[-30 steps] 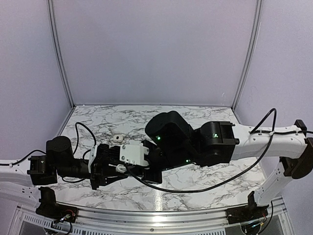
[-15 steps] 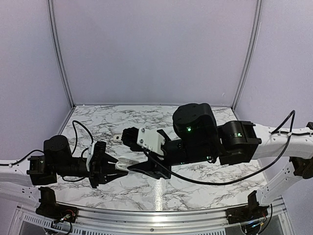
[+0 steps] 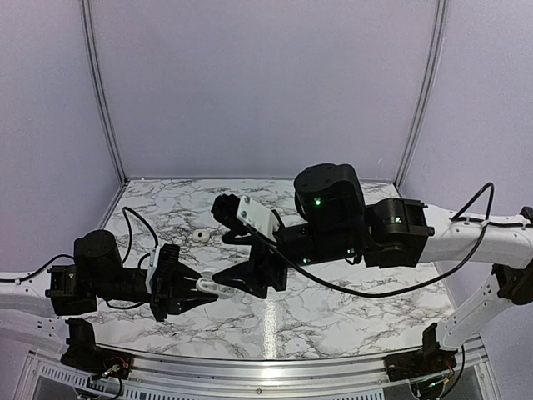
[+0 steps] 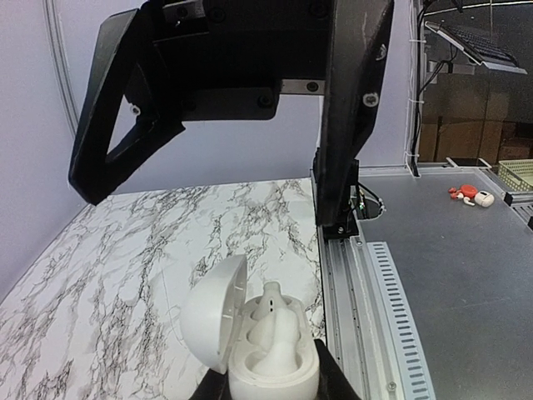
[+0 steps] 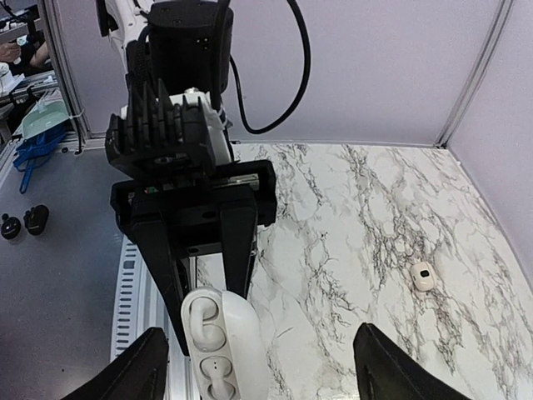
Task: Insert the wireless bluetooth earbuds into the charging case
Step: Place the charging case with the earbuds at the center of the board.
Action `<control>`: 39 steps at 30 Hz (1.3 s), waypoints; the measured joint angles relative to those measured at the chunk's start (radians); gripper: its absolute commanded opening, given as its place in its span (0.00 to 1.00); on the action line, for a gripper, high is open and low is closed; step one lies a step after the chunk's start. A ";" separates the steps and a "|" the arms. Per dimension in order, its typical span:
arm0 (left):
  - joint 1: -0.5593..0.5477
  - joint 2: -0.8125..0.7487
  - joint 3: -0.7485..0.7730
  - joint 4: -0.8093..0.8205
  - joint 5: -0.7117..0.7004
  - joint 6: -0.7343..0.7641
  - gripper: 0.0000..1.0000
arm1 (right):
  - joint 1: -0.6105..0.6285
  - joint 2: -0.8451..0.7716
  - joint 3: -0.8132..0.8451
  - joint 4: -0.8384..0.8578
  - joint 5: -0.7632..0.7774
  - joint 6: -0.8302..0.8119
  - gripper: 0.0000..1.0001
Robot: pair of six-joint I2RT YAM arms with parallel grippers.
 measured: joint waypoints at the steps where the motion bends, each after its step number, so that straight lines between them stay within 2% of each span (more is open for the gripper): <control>1: 0.000 0.000 0.000 0.000 0.002 0.002 0.00 | -0.004 0.003 -0.001 0.002 -0.016 0.004 0.78; 10: 0.000 -0.002 0.000 0.000 0.005 0.006 0.00 | -0.010 0.058 -0.001 0.005 -0.092 0.016 0.82; 24: 0.000 -0.011 0.000 0.002 0.003 0.010 0.00 | -0.091 0.068 -0.019 0.021 -0.184 0.046 0.78; 39: -0.003 -0.011 0.000 0.007 0.005 0.013 0.00 | -0.099 0.068 -0.019 0.021 -0.262 0.046 0.78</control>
